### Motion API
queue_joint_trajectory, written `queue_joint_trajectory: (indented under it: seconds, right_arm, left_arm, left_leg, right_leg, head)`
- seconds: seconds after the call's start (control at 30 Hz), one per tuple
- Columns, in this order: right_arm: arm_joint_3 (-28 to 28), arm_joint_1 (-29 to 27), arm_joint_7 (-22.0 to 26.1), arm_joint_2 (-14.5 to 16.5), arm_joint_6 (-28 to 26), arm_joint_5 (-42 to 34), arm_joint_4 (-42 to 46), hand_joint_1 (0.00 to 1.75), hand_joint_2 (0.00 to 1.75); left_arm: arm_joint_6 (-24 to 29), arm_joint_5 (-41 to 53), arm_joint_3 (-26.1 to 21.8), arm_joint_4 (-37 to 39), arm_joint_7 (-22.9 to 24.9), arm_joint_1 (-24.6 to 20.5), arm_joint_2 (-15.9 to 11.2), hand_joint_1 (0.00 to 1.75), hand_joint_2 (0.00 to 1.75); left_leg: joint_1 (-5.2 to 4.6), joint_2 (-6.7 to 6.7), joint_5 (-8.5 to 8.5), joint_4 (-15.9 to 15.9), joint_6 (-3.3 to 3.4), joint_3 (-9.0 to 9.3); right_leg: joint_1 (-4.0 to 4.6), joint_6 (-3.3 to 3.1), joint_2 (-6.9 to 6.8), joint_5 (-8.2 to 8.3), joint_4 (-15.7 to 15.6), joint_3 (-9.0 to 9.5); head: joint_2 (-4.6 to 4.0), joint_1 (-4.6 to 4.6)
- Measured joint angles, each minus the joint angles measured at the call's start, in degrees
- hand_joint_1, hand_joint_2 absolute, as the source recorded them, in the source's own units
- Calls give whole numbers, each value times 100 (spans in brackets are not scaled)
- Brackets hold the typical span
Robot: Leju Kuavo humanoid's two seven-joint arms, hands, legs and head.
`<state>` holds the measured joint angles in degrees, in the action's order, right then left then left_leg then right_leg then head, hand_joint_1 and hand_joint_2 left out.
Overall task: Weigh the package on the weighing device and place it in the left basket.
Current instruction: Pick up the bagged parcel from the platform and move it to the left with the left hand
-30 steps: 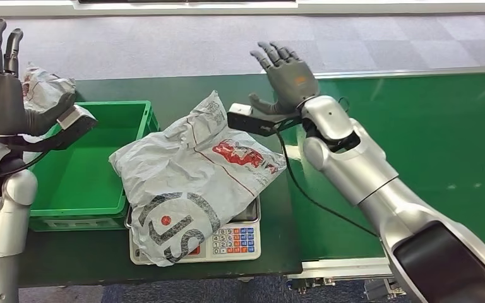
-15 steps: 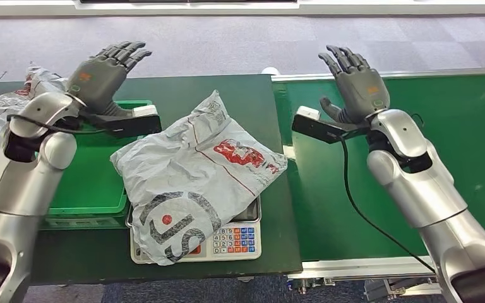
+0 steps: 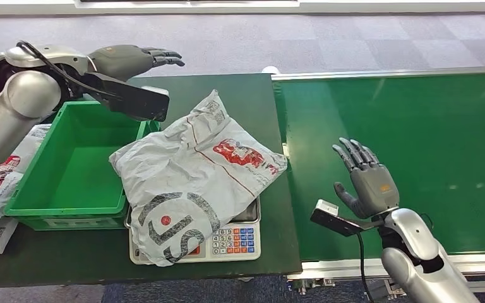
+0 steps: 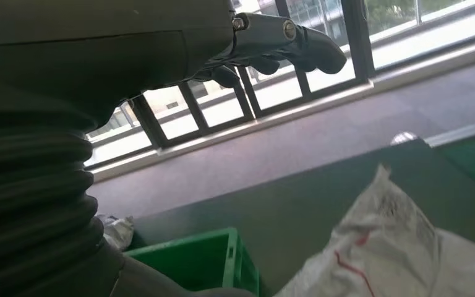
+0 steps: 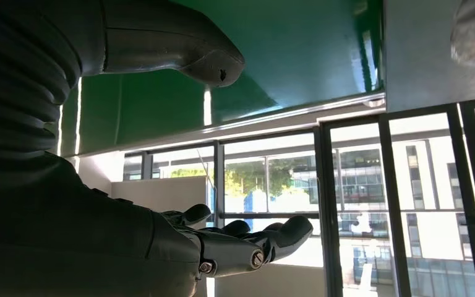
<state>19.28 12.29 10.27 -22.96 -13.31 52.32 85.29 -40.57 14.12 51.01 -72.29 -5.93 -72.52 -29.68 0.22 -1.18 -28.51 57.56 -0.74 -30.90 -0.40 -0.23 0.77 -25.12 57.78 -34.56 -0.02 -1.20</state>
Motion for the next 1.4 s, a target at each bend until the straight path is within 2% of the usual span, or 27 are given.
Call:
queue_joint_trajectory:
  seconds: [0.17,0.33,0.4,0.5,0.63,0.73,0.83,0.93,0.97,1.07,1.2,1.4]
  right_arm:
    - [-228,-611,3,91,-52,164,371,0,175]
    - [-350,-783,-1,149,-10,179,497,0,175]
    - [-393,-833,-15,169,10,178,524,0,175]
    - [-485,-989,-26,186,-3,163,603,0,175]
    - [-615,-1383,-34,212,-85,159,819,0,175]
    - [-714,-1734,-62,241,-140,143,1018,0,175]
    - [-775,-1962,-101,269,-137,111,1159,0,175]
    - [-795,-2047,-103,291,-128,92,1241,0,175]
    - [-799,-2052,-103,301,-129,80,1267,0,175]
    - [-818,-2037,-101,338,-135,57,1376,0,175]
    - [-827,-2035,-100,402,-173,65,1436,0,175]
    - [-830,-2046,-95,497,-273,90,1444,0,175]
  left_arm:
    - [636,-145,951,370,-321,145,-107,0,175]
    - [736,-202,1344,637,-463,275,-114,0,175]
    - [935,-88,1406,830,-674,484,-49,0,175]
    - [1535,324,1449,1360,-1161,1049,219,0,175]
    - [2168,678,1433,2182,-1638,1761,746,0,175]
    - [2469,770,1307,2742,-1852,2037,1183,0,175]
    - [2639,796,1150,3167,-1956,2227,1550,0,175]
    - [2758,871,997,3503,-2009,2339,1849,90,175]
    - [2796,933,952,3587,-2031,2350,1936,134,175]
    - [2914,1154,860,3747,-2075,2378,2156,175,175]
    - [3137,1391,759,3898,-2066,2507,2326,175,175]
    - [3412,1893,588,3951,-1923,2640,2406,175,175]
  left_leg:
    - [-3,14,3,-1,0,4]
    - [-6,15,9,-1,1,7]
    - [-11,16,9,-1,1,12]
    - [-15,15,8,-1,1,15]
    - [-18,5,4,-1,8,15]
    - [-32,-20,-22,-9,36,51]
    - [-51,-32,-91,-26,68,161]
    - [-56,-38,-149,-31,79,301]
    - [-57,-42,-155,-30,81,323]
    - [-58,-63,-144,-26,85,314]
    - [-61,-78,-136,-24,84,300]
    - [-60,-59,-163,-28,82,333]
  right_leg:
    - [-2,1,13,3,0,-3]
    - [-5,3,14,9,0,-1]
    - [-9,3,16,9,0,1]
    - [-12,4,17,8,0,4]
    - [-16,11,10,1,-1,12]
    - [-31,37,-25,-41,-6,77]
    - [-49,65,-49,-130,-11,225]
    - [-53,77,-56,-197,-11,366]
    - [-53,79,-58,-203,-10,390]
    - [-54,85,-67,-191,-8,392]
    - [-57,86,-75,-183,-9,384]
    - [-55,83,-67,-203,-10,408]
  head:
    - [0,0]
    - [0,-1]
    - [0,0]
    - [0,0]
    - [0,1]
    - [0,-1]
    - [0,-1]
    - [0,-1]
    - [0,-1]
    - [0,-1]
    - [0,-1]
    - [0,-1]
